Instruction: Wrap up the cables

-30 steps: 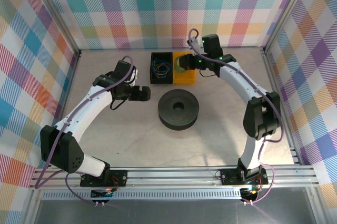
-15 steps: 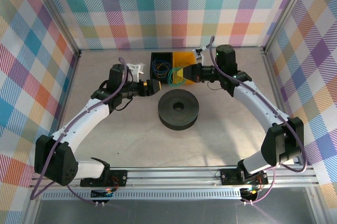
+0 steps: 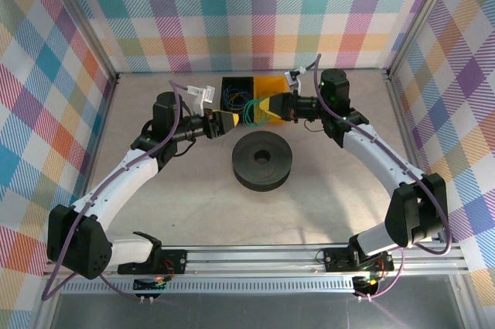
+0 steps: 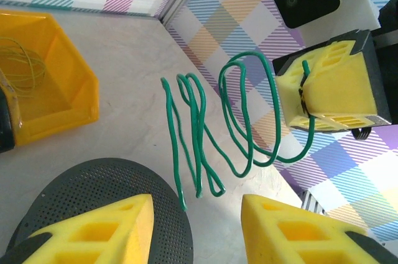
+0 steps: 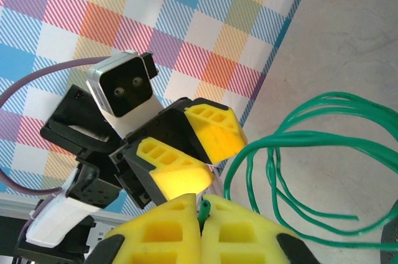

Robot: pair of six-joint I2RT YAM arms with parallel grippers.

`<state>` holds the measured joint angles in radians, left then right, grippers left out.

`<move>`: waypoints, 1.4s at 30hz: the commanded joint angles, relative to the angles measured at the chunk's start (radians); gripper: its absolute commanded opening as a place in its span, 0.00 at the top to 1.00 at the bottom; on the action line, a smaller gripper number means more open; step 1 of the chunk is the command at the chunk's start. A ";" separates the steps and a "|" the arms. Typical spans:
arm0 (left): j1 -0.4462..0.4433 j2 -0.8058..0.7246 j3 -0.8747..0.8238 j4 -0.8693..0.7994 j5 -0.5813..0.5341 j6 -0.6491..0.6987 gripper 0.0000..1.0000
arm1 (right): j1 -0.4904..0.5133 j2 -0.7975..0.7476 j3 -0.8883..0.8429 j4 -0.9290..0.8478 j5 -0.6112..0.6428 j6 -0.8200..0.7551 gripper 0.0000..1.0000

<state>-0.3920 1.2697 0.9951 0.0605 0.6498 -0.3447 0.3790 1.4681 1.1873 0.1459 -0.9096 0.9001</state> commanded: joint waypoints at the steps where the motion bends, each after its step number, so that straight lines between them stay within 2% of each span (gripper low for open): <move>1: -0.002 0.014 -0.022 0.054 0.036 0.009 0.57 | -0.006 -0.028 0.010 0.071 -0.028 0.035 1.00; 12: -0.002 0.034 -0.043 0.106 0.030 -0.025 0.58 | 0.022 -0.016 0.014 0.152 -0.015 0.091 1.00; 21: -0.002 0.038 -0.040 0.135 0.079 -0.048 0.58 | 0.041 -0.002 0.005 0.178 -0.005 0.103 1.00; 25: -0.002 0.040 -0.044 0.134 0.088 -0.050 0.63 | 0.043 0.001 0.007 0.194 -0.004 0.113 1.00; 33: -0.002 0.048 -0.045 0.136 0.088 -0.051 0.84 | 0.056 0.008 0.017 0.226 -0.003 0.135 1.00; 40: -0.002 0.048 -0.042 0.131 0.079 -0.048 0.90 | 0.071 0.015 0.025 0.238 -0.002 0.143 1.00; 42: -0.002 0.048 -0.042 0.130 0.079 -0.045 0.95 | 0.077 0.017 0.022 0.240 0.001 0.143 1.00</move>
<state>-0.3920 1.3140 0.9562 0.1638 0.7166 -0.4004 0.4423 1.4765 1.1873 0.3298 -0.9092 1.0363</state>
